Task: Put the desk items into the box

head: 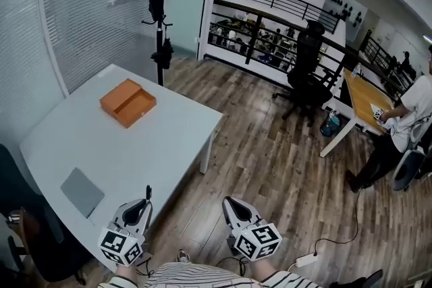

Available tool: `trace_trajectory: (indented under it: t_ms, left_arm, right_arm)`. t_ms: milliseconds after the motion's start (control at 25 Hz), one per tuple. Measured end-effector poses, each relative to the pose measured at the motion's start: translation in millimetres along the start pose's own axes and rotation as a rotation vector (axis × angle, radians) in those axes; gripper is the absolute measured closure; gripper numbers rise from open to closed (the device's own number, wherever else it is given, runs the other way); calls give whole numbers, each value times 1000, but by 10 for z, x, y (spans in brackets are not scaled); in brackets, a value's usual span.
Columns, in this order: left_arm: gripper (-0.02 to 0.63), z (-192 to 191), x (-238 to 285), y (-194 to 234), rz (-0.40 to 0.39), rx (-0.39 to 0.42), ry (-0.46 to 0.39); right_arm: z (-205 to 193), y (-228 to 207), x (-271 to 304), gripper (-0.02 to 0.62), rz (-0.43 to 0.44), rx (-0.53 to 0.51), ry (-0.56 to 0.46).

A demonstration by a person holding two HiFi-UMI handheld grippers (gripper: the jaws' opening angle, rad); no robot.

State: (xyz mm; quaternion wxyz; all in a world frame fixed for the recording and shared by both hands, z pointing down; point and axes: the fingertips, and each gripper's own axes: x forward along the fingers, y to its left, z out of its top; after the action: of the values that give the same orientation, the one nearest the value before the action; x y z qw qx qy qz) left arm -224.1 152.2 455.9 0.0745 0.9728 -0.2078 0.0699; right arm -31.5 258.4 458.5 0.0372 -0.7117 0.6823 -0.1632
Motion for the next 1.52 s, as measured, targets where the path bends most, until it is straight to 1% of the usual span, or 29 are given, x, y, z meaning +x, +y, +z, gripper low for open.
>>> trace_trajectory:
  t_ms: [280,480,600,800,1000,1200,1360,1520]
  left_arm:
    - [551,-10,122,509,-33,-17,21]
    - [551,-138,210,660,-37,-52,39]
    - [551,-172,277,735,-25,-55,47]
    - [551,-143,422,889,32,-52,47]
    - [551,-59,711,973,98,-41,43]
    - [551,63,1107,993,183,-58,19]
    - [551,134,1481,908,240,-72,-6]
    - [551,163,1786,805,298,-81,-13]
  right_arm:
    - [-18,171,454,568,-26,16,14]
    - [-57,102,645,568,-41,21,37]
    - [-62,21,782,568,-35,25,45]
    - [-28,-118,1054,568,14,27,56]
    - [102,-392,1296,568,68,27,55]
    - [293,-796,1548,568,134,6,80]
    - [443,-1206,1717,568,179,-9,95]
    - [561,-1542,1826,568,230,-19,116]
